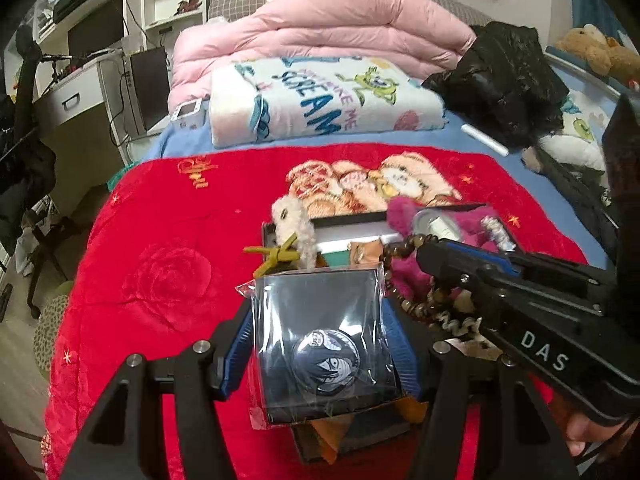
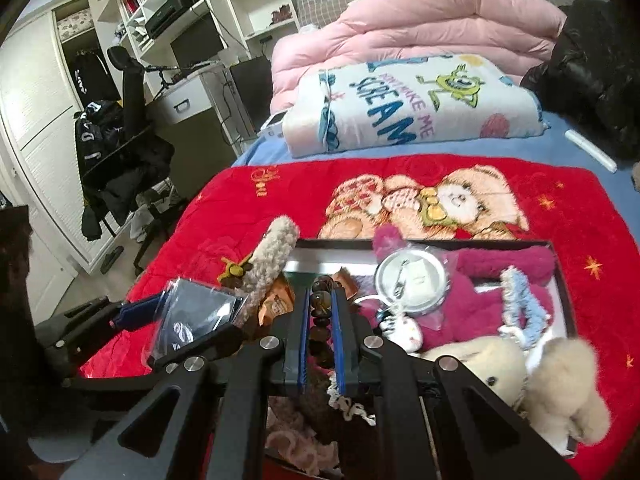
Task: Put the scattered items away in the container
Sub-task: 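Lower the packet and bracelet into the tray and open both tools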
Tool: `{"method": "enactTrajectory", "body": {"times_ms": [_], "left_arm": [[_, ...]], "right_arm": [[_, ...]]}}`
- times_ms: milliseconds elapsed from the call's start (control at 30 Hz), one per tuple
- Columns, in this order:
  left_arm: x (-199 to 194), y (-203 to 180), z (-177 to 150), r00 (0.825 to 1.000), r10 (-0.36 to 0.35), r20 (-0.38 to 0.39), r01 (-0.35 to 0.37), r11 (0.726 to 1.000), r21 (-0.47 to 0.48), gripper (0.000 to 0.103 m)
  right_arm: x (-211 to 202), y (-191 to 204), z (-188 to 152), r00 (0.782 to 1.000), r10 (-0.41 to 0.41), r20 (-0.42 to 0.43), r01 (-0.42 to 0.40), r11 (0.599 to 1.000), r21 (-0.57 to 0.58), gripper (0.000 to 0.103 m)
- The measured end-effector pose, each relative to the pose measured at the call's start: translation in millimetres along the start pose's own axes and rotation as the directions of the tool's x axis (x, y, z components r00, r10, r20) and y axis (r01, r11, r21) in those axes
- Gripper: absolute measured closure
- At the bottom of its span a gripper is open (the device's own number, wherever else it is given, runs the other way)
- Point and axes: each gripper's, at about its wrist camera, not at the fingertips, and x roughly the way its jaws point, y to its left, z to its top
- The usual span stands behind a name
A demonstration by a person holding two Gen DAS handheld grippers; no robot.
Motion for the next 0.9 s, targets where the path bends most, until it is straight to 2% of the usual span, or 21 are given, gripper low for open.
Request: {"method": "enactTrajectory", "body": {"times_ms": [233,500,733,900], "left_arm": [[17.9,0.2,-7.9,0.999,-0.005,-0.045,0.005,1.000,-0.003,0.040],[21.7,-1.5,-9.4,0.998,-0.013,-0.054,0.013,1.000,-0.007,0.041],[25.3,-7.4,-11.5,0.999,0.001,-0.050,0.000,1.000,0.020,0.040],[24.6,-10.1,-12.7,0.999,0.044,-0.029,-0.043,0.998,0.034,0.039]], "right_arm": [[9.7,-0.4,-4.3,1.000,0.003,-0.018,-0.003,1.000,0.014,0.092],[10.3,-5.4,-4.6,1.000,0.002,-0.024,-0.001,0.999,0.038,0.091],[15.2,-8.0,-8.3,0.999,0.009,-0.040,-0.007,0.999,0.053,0.089],[16.0,-8.7,-9.0,0.999,0.014,-0.040,-0.011,0.998,0.067,0.088]]}}
